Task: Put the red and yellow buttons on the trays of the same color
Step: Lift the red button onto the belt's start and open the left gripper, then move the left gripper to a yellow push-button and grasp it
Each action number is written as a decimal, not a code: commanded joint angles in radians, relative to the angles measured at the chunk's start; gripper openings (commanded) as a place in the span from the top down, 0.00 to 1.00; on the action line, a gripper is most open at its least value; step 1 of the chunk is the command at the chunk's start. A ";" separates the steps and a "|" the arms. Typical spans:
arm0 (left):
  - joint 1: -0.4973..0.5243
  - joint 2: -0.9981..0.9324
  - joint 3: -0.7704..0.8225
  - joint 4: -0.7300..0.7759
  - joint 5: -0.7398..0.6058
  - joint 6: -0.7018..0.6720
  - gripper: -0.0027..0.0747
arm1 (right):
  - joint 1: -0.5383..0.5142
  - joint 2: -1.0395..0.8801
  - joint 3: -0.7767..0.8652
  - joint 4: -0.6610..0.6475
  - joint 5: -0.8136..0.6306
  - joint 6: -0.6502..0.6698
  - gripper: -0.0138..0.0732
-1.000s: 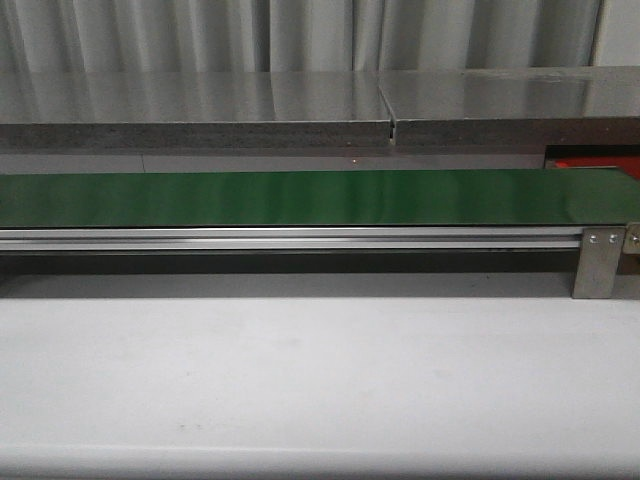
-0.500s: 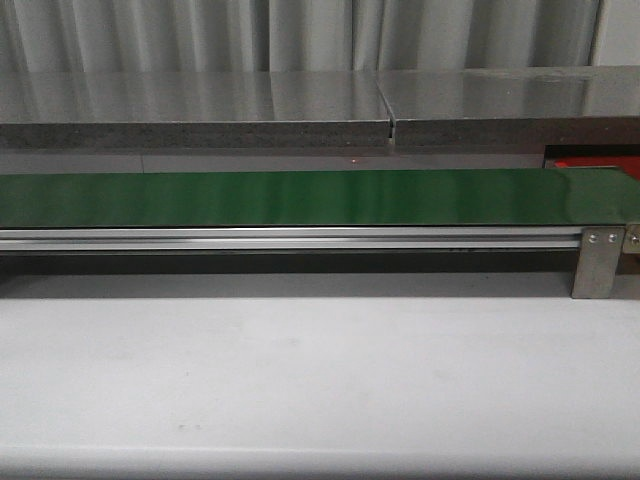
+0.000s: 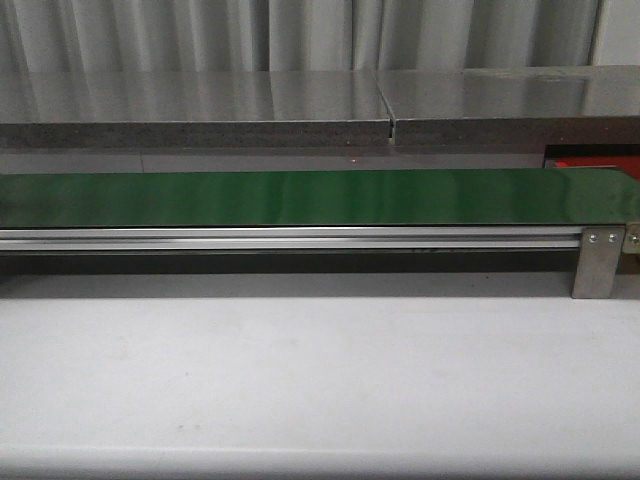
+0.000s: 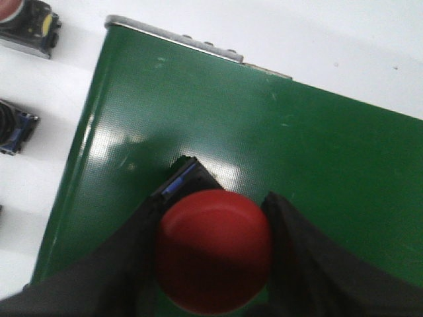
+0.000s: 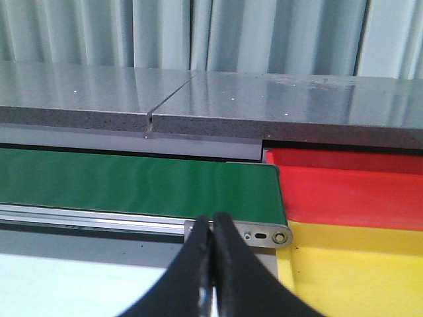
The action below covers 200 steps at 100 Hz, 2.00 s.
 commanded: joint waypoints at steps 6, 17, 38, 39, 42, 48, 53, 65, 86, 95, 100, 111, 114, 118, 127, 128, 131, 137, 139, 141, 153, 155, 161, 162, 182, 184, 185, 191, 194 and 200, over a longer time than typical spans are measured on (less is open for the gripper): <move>-0.010 -0.031 -0.038 -0.022 -0.038 0.003 0.99 | 0.000 -0.002 -0.018 -0.012 -0.082 -0.001 0.92; -0.010 -0.019 -0.038 -0.022 -0.038 0.003 0.98 | 0.000 -0.002 -0.018 -0.012 -0.082 -0.001 0.92; -0.011 -0.021 -0.048 -0.042 -0.022 0.003 0.55 | 0.000 -0.002 -0.018 -0.012 -0.082 -0.001 0.92; -0.011 -0.021 -0.050 -0.044 -0.022 0.003 0.53 | 0.000 -0.002 -0.018 -0.012 -0.082 -0.001 0.92; -0.011 -0.021 -0.053 -0.044 -0.020 0.003 0.41 | 0.000 -0.002 -0.018 -0.012 -0.082 -0.001 0.92; -0.012 -0.023 -0.063 -0.044 -0.018 0.003 0.24 | 0.000 -0.002 -0.018 -0.012 -0.082 -0.001 0.92; -0.012 -0.023 -0.075 -0.044 -0.010 0.003 0.13 | 0.000 -0.002 -0.018 -0.012 -0.082 -0.001 0.92; -0.021 -0.025 -0.120 -0.044 0.027 0.003 0.07 | 0.000 -0.002 -0.018 -0.012 -0.082 -0.001 0.92; -0.023 -0.065 -0.171 -0.084 0.035 0.003 0.07 | 0.000 -0.002 -0.018 -0.012 -0.082 -0.001 0.92; -0.021 -0.095 -0.171 -0.058 0.035 0.003 0.07 | 0.000 -0.002 -0.018 -0.012 -0.082 -0.001 0.92; -0.012 -0.111 -0.171 -0.038 0.035 0.003 0.07 | 0.000 -0.002 -0.018 -0.012 -0.082 -0.001 0.92; 0.026 -0.146 -0.156 -0.037 0.035 0.003 0.07 | 0.000 -0.002 -0.018 -0.012 -0.082 -0.001 0.92; 0.039 -0.155 -0.150 -0.037 0.038 0.002 0.07 | 0.000 -0.002 -0.018 -0.012 -0.082 -0.001 0.92; 0.061 -0.169 -0.135 -0.037 0.039 0.002 0.07 | 0.000 -0.002 -0.018 -0.012 -0.082 -0.001 0.92; 0.112 -0.205 -0.095 -0.037 0.042 0.002 0.07 | 0.000 -0.002 -0.018 -0.012 -0.082 -0.001 0.92; 0.116 -0.207 -0.091 -0.037 0.039 0.002 0.07 | 0.000 -0.002 -0.018 -0.012 -0.082 -0.001 0.92; 0.138 -0.219 -0.075 -0.037 0.033 0.002 0.07 | 0.000 -0.002 -0.018 -0.012 -0.082 -0.001 0.92; 0.175 -0.245 -0.037 -0.035 0.024 0.002 0.07 | 0.000 -0.002 -0.018 -0.012 -0.082 -0.001 0.92; 0.189 -0.252 -0.024 -0.035 0.019 0.002 0.07 | 0.000 -0.002 -0.018 -0.012 -0.082 -0.001 0.92; 0.204 -0.261 -0.011 -0.035 0.018 0.002 0.07 | 0.000 -0.002 -0.018 -0.012 -0.082 -0.001 0.92; 0.284 -0.304 0.067 -0.012 0.005 0.002 0.07 | 0.000 -0.002 -0.018 -0.012 -0.082 -0.001 0.92; 0.297 -0.306 0.081 -0.010 0.005 0.002 0.07 | 0.000 -0.002 -0.018 -0.012 -0.082 -0.001 0.92; 0.334 -0.312 0.116 -0.005 0.005 0.006 0.07 | 0.000 -0.002 -0.018 -0.012 -0.082 -0.001 0.92; 0.338 -0.312 0.123 -0.005 0.003 0.006 0.07 | 0.000 -0.002 -0.018 -0.012 -0.082 -0.001 0.92; 0.424 -0.310 0.258 0.048 -0.102 0.008 0.07 | 0.000 -0.002 -0.018 -0.012 -0.082 -0.001 0.92; 0.430 -0.307 0.271 0.048 -0.113 0.008 0.07 | 0.000 -0.002 -0.018 -0.012 -0.082 -0.001 0.92; 0.435 -0.304 0.275 0.048 -0.116 0.008 0.07 | 0.000 -0.002 -0.018 -0.012 -0.082 -0.001 0.92; 0.456 -0.292 0.303 0.048 -0.139 0.008 0.07 | 0.000 -0.002 -0.018 -0.012 -0.082 -0.001 0.92; 0.468 -0.283 0.309 0.048 -0.147 0.008 0.07 | 0.000 -0.002 -0.018 -0.012 -0.082 -0.001 0.92; 0.483 -0.257 0.313 0.048 -0.153 0.022 0.07 | 0.000 -0.002 -0.018 -0.012 -0.082 -0.001 0.92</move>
